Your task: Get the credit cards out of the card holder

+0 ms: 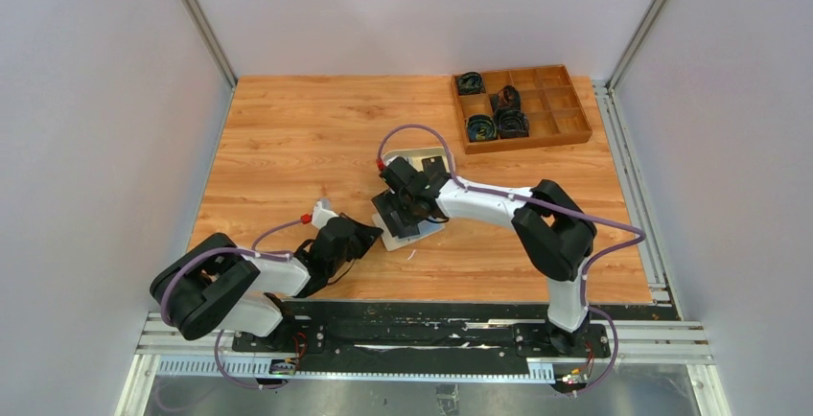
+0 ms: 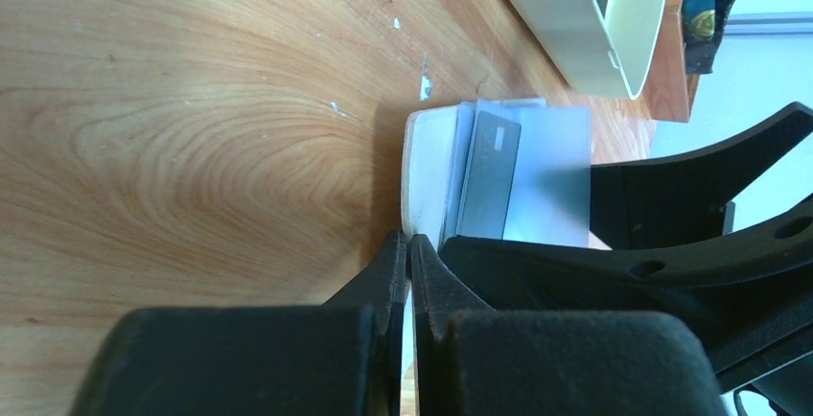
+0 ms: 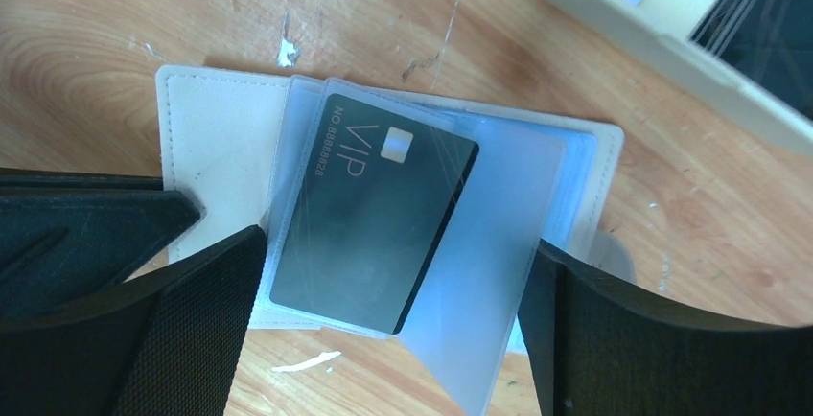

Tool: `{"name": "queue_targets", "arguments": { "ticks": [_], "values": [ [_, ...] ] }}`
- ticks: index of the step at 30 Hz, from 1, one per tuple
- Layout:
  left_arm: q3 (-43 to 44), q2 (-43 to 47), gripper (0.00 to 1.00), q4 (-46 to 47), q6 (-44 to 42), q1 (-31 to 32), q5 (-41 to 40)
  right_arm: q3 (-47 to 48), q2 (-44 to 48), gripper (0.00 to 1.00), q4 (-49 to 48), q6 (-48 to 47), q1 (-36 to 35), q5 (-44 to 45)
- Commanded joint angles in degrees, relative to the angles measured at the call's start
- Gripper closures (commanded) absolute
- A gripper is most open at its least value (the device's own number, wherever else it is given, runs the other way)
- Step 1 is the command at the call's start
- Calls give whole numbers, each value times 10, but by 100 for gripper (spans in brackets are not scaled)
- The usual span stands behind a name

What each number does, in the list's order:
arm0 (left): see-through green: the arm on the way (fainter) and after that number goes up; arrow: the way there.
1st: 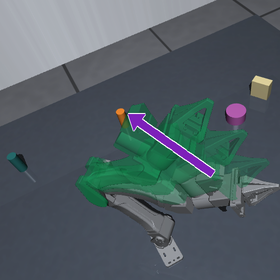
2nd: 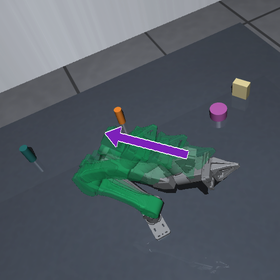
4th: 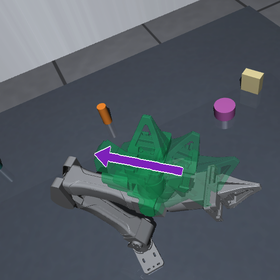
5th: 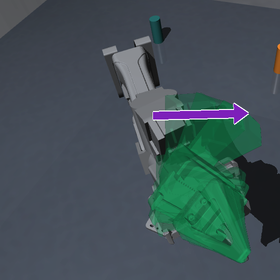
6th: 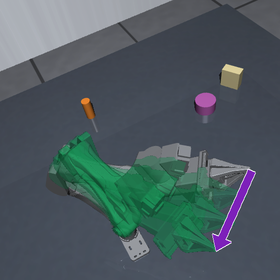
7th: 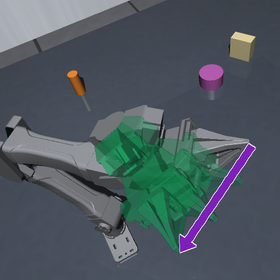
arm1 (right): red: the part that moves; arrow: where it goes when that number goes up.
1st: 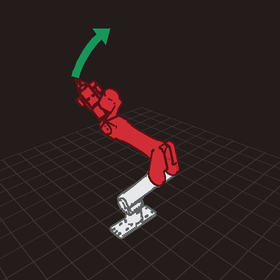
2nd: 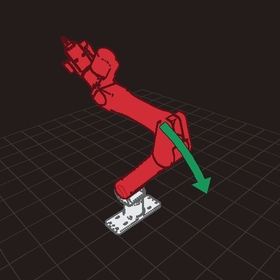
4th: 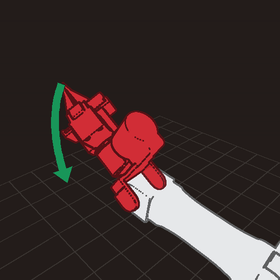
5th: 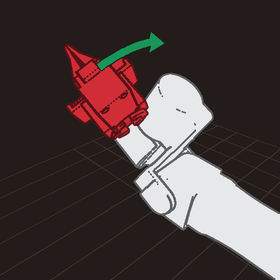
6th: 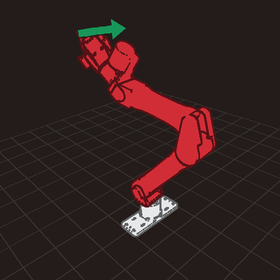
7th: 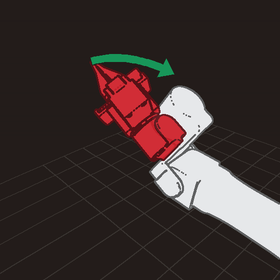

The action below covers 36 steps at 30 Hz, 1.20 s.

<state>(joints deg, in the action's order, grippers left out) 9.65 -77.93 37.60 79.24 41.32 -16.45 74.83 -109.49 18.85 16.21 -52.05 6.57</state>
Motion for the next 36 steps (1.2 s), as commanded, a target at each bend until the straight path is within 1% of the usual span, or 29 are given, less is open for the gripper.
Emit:
{"name": "queue_targets", "arguments": {
  "ticks": [1, 6, 11, 14, 16, 19, 23, 25, 31, 36],
  "values": [
    [11, -9, 100, 0, -15, -4, 2, 33, 30, 2, 2, -50, 13, 64],
    [13, -8, 100, 0, -20, -4, 4, 54, 66, 2, -17, -65, 13, 68],
    [13, -10, 100, 0, -22, -4, 7, 45, 102, 2, -34, -71, 16, 71],
    [13, -11, 100, 0, -24, -4, 8, 15, 114, 2, -45, -54, 30, 9],
    [15, -14, 100, 0, -30, -4, 10, -33, 124, 2, -81, -42, 39, -45],
    [17, -21, 100, 0, -32, -4, 16, -91, 144, 2, -135, -30, 54, -150],
    [17, -28, 100, 0, -35, -4, 17, -140, 157, 1, -209, -4, 77, -290],
    [17, -29, 100, 0, -36, -4, 17, -155, 157, 2, -232, 12, 89, -332],
    [15, -31, 100, 0, -37, -4, 18, -188, 139, 3, -267, 55, 116, -371],
    [13, -31, 100, 0, -38, -4, 19, -194, 107, 5, -275, 68, 121, -374]
  ]
}}
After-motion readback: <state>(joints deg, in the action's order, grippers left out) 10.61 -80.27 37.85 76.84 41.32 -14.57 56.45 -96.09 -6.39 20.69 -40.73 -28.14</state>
